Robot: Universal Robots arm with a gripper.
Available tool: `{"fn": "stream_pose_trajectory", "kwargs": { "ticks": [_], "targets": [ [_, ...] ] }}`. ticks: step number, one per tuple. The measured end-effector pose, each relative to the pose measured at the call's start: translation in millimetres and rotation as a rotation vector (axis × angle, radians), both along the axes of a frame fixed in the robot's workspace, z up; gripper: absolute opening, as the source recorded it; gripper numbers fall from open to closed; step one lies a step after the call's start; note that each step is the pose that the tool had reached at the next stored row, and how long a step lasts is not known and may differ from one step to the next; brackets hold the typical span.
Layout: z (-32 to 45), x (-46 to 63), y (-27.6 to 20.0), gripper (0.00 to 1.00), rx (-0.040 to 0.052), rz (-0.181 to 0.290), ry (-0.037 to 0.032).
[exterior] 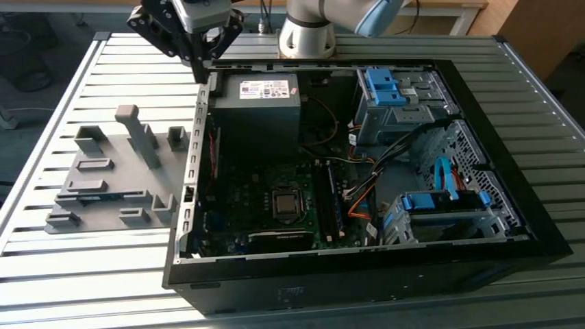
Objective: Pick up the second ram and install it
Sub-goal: 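Reach for the second ram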
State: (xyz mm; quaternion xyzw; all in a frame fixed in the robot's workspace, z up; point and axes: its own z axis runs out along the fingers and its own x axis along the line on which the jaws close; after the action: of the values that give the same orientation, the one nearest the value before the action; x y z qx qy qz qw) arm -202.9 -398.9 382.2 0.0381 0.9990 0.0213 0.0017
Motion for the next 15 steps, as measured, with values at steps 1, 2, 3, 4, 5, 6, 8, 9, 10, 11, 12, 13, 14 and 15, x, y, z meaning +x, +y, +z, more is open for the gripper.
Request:
{"fn": "stream_pose_trajectory", "kwargs": {
  "ticks": [1,2,3,4,5,6,8,9,10,11,12,13,14,15],
  "targets": [
    [-0.1,-0.4,0.0,0.11,0.0001,0.000,0.0001],
    [-0.1,-0.7,0.0,0.11,0.0000,0.000,0.0002],
    [-0.2,-1.1,0.0,0.11,0.0000,0.000,0.0003],
    [-0.2,-1.5,0.0,0.11,0.0000,0.000,0.0005],
    [-0.3,-1.9,0.0,0.11,0.0000,0.000,0.0005],
    [-0.3,-2.2,0.0,0.11,0.0000,0.000,0.0006],
    [-0.4,-2.9,0.0,0.11,0.0000,0.000,0.0009],
    [-0.5,-3.3,0.0,0.11,0.0000,0.000,0.0010],
    [-0.6,-3.6,0.0,0.11,0.0001,0.000,0.0010],
    [-0.6,-4.0,0.0,0.11,0.0001,0.000,0.0011],
    [-0.7,-4.4,0.0,0.11,0.0000,0.000,0.0013],
    [-0.7,-4.9,0.0,0.11,0.0000,0.000,0.0013],
    [-0.8,-5.2,0.0,0.11,0.0000,0.000,0.0014],
    [-0.8,-5.6,0.0,0.11,0.0000,0.000,0.0015]
  ]
}}
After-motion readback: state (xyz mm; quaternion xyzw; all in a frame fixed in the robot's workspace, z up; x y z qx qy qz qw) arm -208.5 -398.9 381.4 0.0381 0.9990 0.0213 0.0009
